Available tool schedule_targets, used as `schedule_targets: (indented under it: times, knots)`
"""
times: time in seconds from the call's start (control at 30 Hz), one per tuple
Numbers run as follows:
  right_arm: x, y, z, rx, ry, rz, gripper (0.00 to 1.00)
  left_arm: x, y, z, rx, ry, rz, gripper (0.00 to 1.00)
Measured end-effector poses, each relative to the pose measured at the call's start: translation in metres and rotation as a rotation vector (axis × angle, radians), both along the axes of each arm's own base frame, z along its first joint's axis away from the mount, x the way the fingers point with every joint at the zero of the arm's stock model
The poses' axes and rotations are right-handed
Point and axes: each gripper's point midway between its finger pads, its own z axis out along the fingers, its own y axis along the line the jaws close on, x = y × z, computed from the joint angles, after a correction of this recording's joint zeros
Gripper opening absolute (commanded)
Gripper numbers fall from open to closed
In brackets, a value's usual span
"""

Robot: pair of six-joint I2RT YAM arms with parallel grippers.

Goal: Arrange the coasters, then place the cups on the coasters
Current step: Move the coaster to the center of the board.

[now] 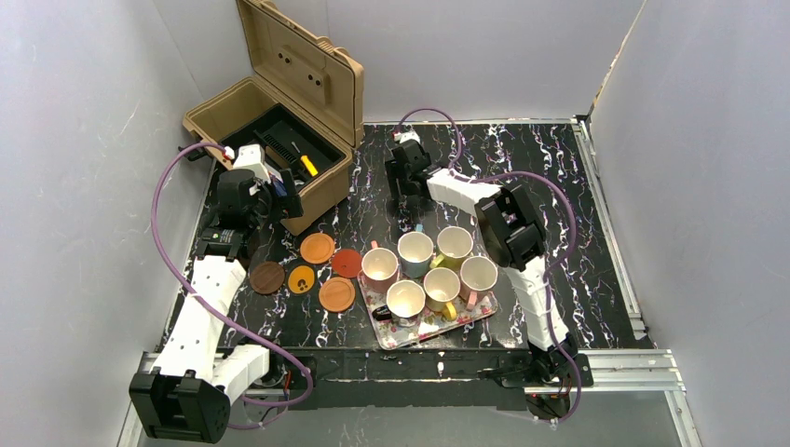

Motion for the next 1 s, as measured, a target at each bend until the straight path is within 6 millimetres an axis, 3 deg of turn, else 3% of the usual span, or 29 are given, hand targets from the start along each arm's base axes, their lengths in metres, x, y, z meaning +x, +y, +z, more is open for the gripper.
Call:
schedule_targets:
  times: [0.23, 0.73, 1.0]
  knots:
    - [0.02, 0.003, 0.0, 0.004, -0.029, -0.073, 0.71, 0.0, 0.0, 0.0, 0.0, -0.001, 0.0, 0.98]
    - [0.065, 0.008, -0.001, 0.066, -0.068, -0.109, 0.69, 0.0, 0.0, 0.0, 0.0, -0.001, 0.0, 0.98]
    - [0.067, 0.009, -0.001, 0.069, -0.065, -0.077, 0.8, 0.0, 0.0, 0.0, 0.0, 0.0, -0.001, 0.98]
